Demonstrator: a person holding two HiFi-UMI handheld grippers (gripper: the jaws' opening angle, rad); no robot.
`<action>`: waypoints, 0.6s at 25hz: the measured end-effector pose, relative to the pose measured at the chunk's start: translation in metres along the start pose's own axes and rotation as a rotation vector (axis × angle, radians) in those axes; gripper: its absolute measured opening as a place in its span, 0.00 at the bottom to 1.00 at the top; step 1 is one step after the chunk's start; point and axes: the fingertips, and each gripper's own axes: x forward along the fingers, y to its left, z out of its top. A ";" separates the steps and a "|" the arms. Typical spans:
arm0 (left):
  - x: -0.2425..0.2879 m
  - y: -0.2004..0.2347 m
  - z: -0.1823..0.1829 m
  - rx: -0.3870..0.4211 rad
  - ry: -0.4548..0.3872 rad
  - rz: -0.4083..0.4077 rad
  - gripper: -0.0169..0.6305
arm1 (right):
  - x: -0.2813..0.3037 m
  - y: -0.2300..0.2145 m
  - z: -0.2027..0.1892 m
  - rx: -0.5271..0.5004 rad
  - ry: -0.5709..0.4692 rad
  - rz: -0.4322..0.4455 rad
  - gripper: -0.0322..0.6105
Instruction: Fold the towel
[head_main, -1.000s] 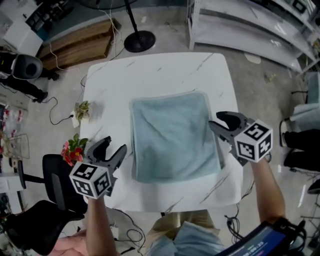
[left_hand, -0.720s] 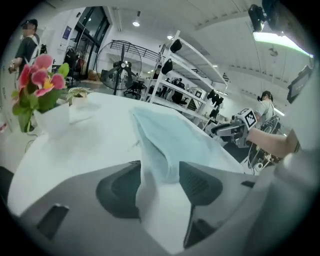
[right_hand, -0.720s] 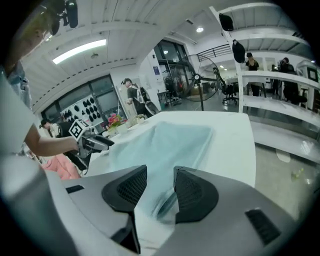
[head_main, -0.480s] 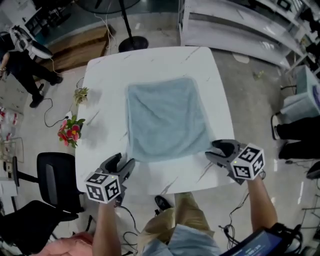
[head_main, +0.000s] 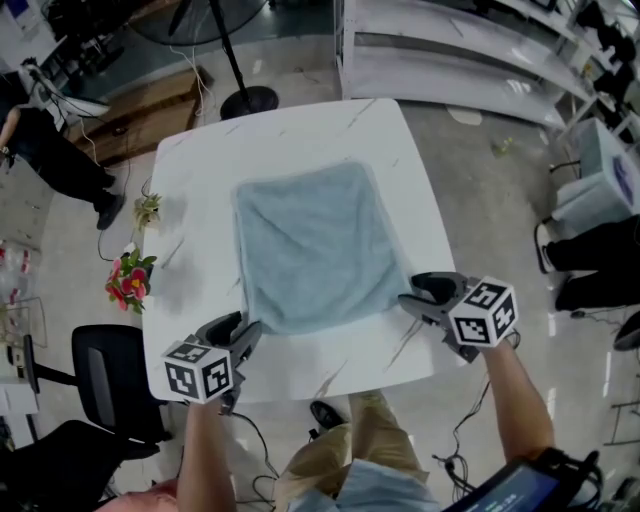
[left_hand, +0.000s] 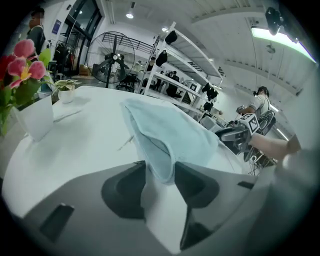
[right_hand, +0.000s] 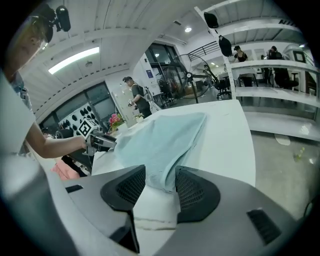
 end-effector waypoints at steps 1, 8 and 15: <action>0.000 -0.001 0.001 0.001 0.006 -0.001 0.28 | 0.001 -0.001 0.000 0.002 0.005 0.005 0.36; -0.011 -0.004 -0.006 -0.065 -0.015 -0.033 0.06 | -0.003 0.002 -0.007 -0.016 0.010 0.012 0.11; -0.033 -0.015 -0.033 -0.078 -0.008 -0.047 0.06 | -0.013 0.024 -0.024 -0.041 0.049 0.068 0.11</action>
